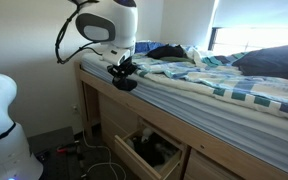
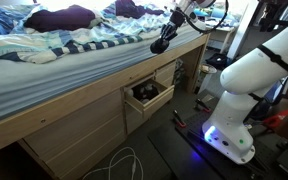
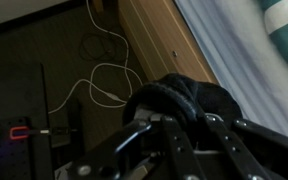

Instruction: Put the socks one at a time in the open drawer

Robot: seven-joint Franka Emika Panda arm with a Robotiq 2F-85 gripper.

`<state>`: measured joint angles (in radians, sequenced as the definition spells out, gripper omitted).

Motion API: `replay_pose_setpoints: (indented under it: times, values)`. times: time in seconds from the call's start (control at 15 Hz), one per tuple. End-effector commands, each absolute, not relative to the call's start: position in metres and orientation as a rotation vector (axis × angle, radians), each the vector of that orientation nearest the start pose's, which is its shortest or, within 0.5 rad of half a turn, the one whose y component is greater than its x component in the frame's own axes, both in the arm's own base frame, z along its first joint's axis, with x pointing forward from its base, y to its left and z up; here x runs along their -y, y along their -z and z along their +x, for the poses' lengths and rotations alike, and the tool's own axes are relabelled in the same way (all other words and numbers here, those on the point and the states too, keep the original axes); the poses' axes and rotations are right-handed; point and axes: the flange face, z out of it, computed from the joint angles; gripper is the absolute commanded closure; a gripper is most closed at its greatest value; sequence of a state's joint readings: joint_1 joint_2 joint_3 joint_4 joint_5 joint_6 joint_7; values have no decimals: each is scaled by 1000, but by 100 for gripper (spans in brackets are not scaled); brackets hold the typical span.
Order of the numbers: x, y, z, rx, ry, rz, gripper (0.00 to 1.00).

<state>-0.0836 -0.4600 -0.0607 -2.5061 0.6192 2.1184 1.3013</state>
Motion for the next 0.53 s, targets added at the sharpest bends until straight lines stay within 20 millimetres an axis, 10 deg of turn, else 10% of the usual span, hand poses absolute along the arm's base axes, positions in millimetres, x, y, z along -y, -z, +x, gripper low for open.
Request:
replay_pose_setpoints:
  times: [0.0,0.47]
  values:
    - [48,-424,414,-2010,-566,-1573,95]
    - [81,-342,420,-2043,-775,-1345,95]
